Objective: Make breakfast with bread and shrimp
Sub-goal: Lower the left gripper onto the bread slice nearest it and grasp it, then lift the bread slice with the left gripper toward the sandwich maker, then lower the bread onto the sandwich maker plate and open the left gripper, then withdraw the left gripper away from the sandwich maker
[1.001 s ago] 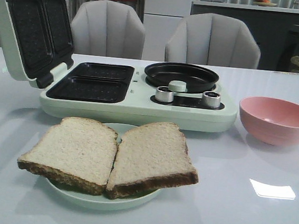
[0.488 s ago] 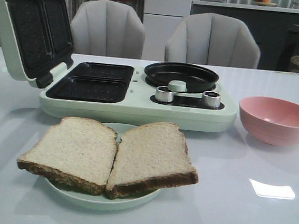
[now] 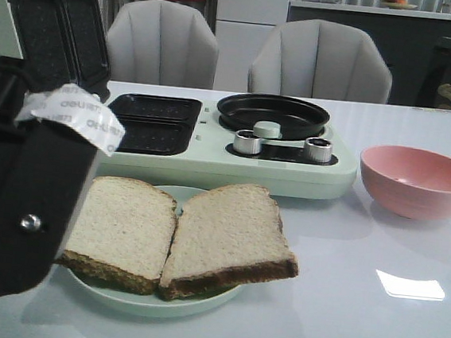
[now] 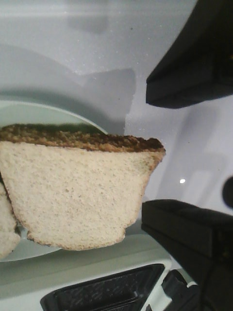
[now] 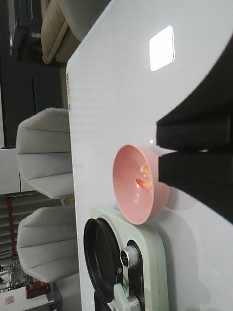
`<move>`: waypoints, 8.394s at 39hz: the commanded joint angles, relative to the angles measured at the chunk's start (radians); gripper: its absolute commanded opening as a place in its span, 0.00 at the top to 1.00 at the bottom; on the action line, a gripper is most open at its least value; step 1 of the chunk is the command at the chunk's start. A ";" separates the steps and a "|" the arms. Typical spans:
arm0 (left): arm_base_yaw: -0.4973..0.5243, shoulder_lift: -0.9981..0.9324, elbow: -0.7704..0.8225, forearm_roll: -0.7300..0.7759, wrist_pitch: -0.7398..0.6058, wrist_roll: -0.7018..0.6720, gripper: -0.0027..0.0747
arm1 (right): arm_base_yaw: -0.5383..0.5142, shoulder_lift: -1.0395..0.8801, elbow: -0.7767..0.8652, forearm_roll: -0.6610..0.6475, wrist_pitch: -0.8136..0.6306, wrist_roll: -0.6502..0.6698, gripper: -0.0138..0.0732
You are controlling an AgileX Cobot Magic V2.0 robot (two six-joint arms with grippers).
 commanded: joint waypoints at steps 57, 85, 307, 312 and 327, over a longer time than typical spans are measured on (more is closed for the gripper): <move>0.109 0.257 -0.029 0.455 0.015 -0.268 0.73 | -0.004 -0.008 -0.022 -0.008 -0.091 -0.004 0.67; 0.107 0.186 -0.029 0.462 0.142 -0.299 0.82 | -0.004 -0.008 -0.022 -0.008 -0.091 -0.004 0.67; 0.595 0.117 -0.679 0.533 -0.533 -0.722 0.26 | -0.004 -0.008 -0.022 -0.008 -0.092 -0.004 0.67; 0.585 0.011 -0.663 0.533 -0.523 -0.862 0.26 | -0.004 -0.008 -0.022 -0.008 -0.092 -0.004 0.67; 0.585 -0.301 -0.496 0.533 -0.425 -1.114 0.26 | -0.004 -0.008 -0.022 -0.008 -0.092 -0.004 0.67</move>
